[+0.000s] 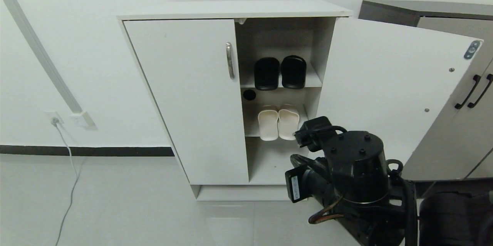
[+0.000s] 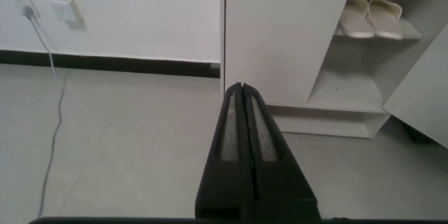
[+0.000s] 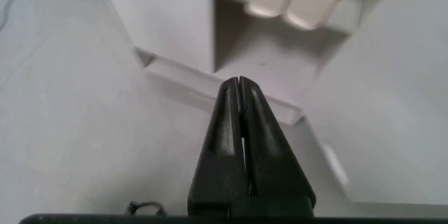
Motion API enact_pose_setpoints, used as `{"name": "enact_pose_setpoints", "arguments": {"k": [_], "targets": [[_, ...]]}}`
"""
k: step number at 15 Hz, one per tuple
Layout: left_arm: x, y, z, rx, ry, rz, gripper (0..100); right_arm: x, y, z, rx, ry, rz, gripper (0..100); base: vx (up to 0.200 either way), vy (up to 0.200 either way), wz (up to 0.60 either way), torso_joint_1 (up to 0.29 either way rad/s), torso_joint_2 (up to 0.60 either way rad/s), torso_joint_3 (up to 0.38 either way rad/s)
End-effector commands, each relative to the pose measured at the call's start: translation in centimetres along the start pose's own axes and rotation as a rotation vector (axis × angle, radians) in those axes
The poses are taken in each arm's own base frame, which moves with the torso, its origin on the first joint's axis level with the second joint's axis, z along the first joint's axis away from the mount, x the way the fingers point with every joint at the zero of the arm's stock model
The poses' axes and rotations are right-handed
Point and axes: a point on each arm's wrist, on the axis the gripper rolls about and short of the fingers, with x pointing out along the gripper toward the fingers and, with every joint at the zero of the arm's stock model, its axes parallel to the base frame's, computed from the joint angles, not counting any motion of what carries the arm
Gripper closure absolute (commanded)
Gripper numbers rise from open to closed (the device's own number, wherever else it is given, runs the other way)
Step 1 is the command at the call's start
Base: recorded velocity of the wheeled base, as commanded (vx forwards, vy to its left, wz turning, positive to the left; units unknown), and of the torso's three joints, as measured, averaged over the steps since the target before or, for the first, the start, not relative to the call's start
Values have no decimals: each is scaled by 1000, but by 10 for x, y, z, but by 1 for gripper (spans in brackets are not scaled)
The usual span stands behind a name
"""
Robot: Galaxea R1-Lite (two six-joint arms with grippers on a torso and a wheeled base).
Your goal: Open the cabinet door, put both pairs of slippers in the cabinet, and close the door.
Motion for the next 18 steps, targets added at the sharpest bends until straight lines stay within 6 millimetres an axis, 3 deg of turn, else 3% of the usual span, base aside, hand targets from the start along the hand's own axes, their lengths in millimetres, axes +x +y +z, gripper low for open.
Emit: {"name": "enact_pose_setpoints", "arguments": {"k": [1, 8, 18], "targets": [[0, 0, 1, 0, -3, 0, 100, -1, 1, 0, 1, -4, 5, 100, 0, 0, 0, 51, -564, -378], [0, 0, 0, 0, -2, 0, 100, -1, 1, 0, 0, -1, 4, 100, 0, 0, 0, 85, -481, -353], [0, 0, 0, 0, -2, 0, 100, 0, -1, 0, 1, -1, -2, 100, 0, 0, 0, 170, -485, -319]]}}
